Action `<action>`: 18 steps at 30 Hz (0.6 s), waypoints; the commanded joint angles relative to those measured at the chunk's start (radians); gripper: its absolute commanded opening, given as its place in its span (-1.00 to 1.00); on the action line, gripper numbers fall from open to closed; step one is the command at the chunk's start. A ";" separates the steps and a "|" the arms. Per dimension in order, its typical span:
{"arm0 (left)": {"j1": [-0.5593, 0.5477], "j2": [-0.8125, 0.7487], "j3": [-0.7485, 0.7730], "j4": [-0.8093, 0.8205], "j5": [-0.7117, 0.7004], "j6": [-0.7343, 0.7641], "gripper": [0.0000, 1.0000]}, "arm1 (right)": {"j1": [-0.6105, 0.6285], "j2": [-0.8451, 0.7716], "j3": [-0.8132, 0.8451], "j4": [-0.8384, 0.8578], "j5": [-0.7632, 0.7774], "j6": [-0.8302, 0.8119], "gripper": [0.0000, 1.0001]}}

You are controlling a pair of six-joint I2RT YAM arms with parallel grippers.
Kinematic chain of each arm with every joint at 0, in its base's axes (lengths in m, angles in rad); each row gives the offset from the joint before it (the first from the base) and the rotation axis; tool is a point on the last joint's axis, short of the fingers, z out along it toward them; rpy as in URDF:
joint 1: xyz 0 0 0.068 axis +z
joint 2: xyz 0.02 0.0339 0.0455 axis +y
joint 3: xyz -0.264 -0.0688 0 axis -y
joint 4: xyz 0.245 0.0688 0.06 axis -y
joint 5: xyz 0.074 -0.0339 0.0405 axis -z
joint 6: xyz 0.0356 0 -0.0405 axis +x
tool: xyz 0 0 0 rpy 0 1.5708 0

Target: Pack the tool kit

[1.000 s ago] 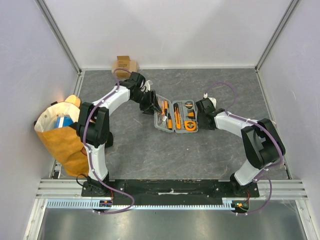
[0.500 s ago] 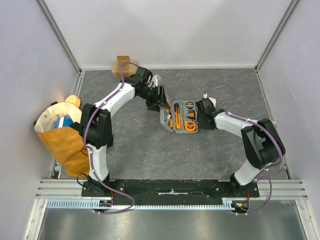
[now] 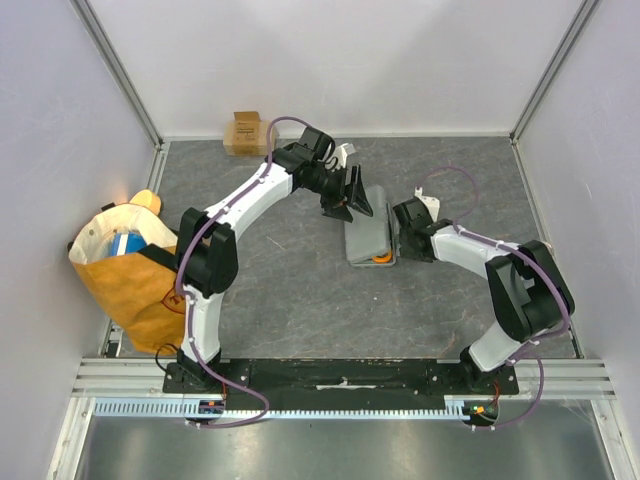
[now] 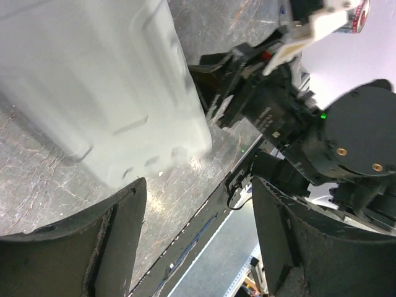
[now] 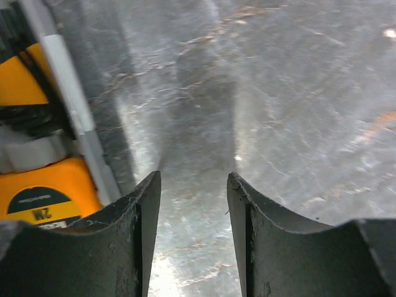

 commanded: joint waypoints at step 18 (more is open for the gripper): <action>0.015 -0.079 -0.094 -0.010 -0.235 -0.019 0.49 | -0.085 -0.184 0.159 -0.063 -0.126 -0.085 0.96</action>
